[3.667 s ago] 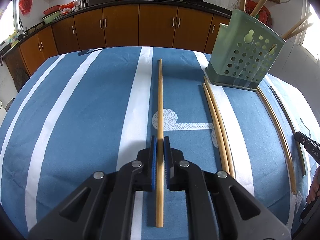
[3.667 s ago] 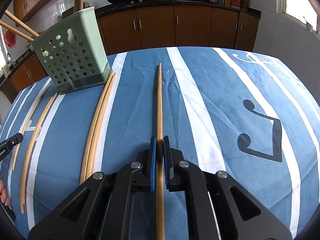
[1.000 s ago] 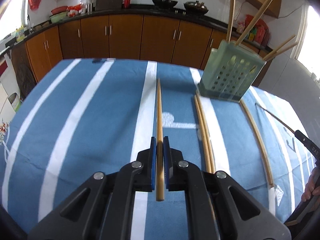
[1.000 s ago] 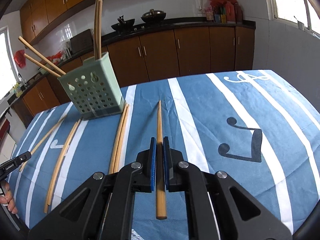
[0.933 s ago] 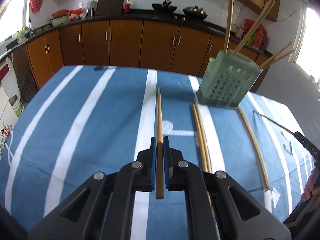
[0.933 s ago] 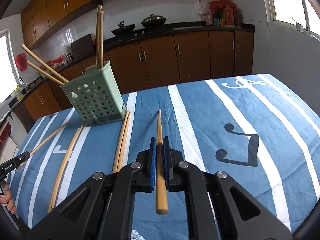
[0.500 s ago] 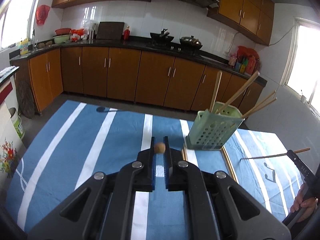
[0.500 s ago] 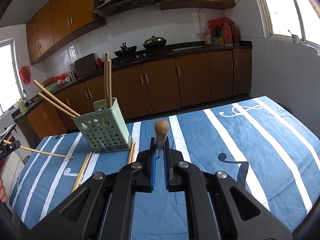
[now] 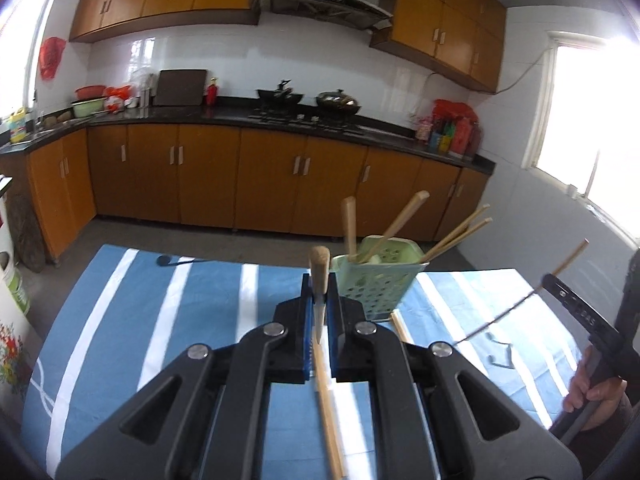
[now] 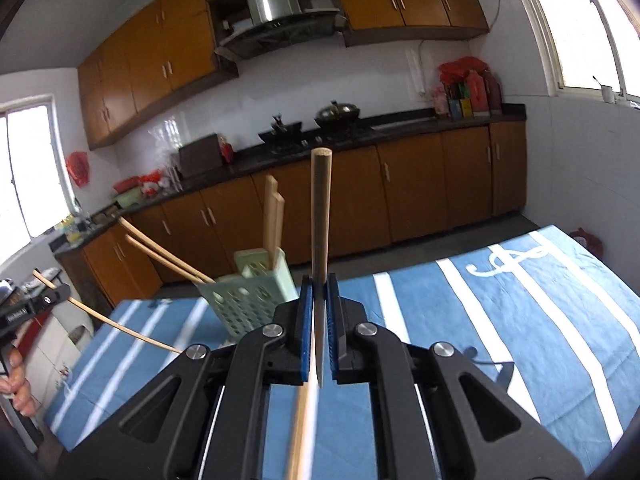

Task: Organize utensils
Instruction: 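Lift both chopsticks off the cloth and tilt them upright, then carry both chopsticks over the green holder and lower them in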

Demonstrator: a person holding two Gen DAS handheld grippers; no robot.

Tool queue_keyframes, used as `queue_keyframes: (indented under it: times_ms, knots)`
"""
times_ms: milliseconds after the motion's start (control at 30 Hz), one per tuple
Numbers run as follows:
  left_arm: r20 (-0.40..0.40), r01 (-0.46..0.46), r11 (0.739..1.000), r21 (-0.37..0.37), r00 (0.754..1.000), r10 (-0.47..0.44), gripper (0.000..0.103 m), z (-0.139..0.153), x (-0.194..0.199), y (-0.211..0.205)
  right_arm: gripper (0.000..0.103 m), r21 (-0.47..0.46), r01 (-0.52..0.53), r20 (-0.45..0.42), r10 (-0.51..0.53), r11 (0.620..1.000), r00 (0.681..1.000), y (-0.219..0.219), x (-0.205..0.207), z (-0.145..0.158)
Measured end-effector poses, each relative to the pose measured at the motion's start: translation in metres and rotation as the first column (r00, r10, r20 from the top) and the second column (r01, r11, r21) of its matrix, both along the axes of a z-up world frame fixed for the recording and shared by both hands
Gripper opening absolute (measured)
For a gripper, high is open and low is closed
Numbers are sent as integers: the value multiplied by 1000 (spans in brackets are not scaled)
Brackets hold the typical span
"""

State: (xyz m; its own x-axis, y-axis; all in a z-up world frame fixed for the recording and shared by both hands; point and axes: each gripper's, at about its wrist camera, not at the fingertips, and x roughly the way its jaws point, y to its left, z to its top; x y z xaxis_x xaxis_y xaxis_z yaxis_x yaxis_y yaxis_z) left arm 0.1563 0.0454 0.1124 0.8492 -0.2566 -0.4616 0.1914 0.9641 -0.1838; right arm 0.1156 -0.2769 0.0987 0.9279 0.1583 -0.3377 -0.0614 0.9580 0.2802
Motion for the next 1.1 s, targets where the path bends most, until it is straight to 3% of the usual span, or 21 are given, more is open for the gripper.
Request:
queue_keyframes:
  times_ms: [200,367,467,667,900,1100]
  knots:
    - [118,59,998,-30,992,-55,7,42,-6,-36,7,32,-52,123,47,998,991,9,4,46]
    - [198,38,997,-66,980,-24,7,71,9,-57,7,8,-52,186,49,999,981,20,19,65]
    - [235,-1,999,-44,972,12,7,79,22,-69,7,-12,-44,204,45,999,978,27,33,69]
    - [206,-32,999,3,978,30,7,66,53,-86,7,-20,-36,185,39,999,982,39,66,62]
    - [151,-58,998,23,987,54,7,40,86,-90,7,-26,-51,84,53,998,995,53,105,33]
    - [91,-52,999,9,995,51,7,21,110,-85,8,-8,-79,16,79,997,997,52,113,16]
